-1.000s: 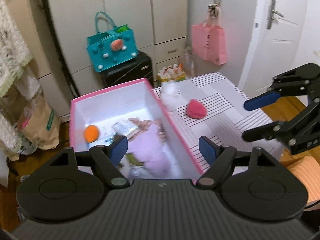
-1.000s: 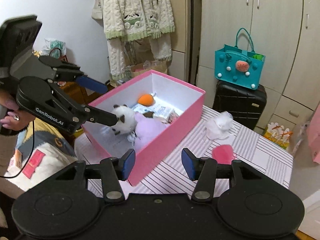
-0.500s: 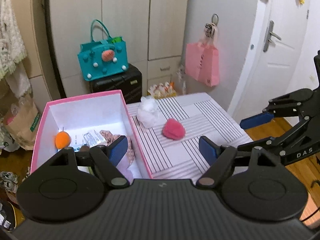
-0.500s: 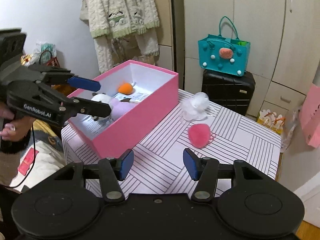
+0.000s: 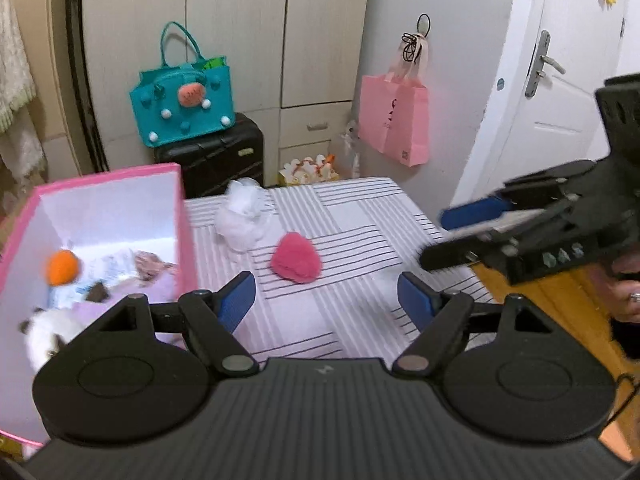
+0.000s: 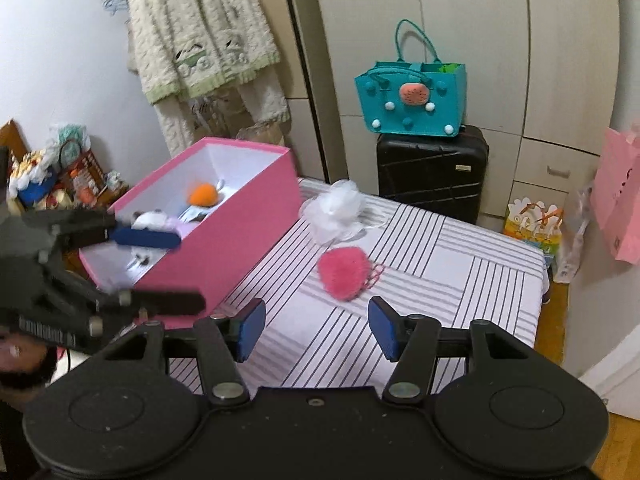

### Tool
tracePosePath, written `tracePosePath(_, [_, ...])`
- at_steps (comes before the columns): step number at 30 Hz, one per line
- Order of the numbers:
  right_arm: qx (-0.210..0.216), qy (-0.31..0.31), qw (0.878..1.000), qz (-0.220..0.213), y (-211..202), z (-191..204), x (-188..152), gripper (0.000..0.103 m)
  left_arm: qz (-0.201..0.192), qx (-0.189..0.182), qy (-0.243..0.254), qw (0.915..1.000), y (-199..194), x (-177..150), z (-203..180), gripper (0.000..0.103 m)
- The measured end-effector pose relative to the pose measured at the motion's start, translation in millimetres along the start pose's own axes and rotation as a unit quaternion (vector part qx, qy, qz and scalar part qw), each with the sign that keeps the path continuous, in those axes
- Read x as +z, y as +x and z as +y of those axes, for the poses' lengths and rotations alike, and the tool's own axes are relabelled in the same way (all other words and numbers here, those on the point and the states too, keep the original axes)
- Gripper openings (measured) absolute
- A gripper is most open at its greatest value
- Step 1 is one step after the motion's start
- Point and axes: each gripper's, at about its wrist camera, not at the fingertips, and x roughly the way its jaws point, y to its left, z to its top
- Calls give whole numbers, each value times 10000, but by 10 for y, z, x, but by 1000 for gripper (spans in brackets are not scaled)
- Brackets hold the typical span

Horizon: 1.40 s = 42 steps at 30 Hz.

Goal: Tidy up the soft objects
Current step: 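Move the left gripper to the pink pom-pom ball while the right gripper approaches the white mesh bath puff, then close the left gripper on the pink pom-pom while the right gripper grasps the white bath puff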

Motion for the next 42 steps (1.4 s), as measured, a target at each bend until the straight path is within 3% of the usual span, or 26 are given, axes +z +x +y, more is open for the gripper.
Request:
tracePosePath(3, [-3,1,10000,-54,70,-103,82,62,29,-46,-148,9999,147,-13,-85,78])
tracePosePath(9, [231,83,9997,24,311,-290,198,63,-238,472,-387,9979,483,-78,-173,77])
tracePosePath(14, [384,154,9989,200,593,-427,280,63,-205,830,-362,9957,853,-117,-211,76])
tracePosePath(21, [664,146,9970,369,1009,-597,441,66,-56,973,-639,9932,1328,-139,-173,74])
tracePosePath(26, [822,-25,9956,456,1330,-677,565,66,-246,1532,-974,9831,1565,-157,-37,74])
tracePosePath(30, [985,-315,9931,563,1562,-652,695,70,-288,1420,-1231,9818,1625,-159,69,70])
tracePosePath(34, [1069,-567,9905,648,1798,-573,823,79,-199,1452,-1133,9827,1715,-173,58,70])
tracePosePath(38, [1116,-799,9876,762,2052,-490,905,81,-95,1438,-1093,9835,1761,-175,75,70])
tracePosePath(40, [1140,-852,9865,808,2160,-478,930,81,-50,1424,-1145,9832,1764,-186,82,64])
tracePosePath(42, [1146,-879,9856,879,2273,-486,964,81,-31,1472,-1113,9828,1781,-193,81,53])
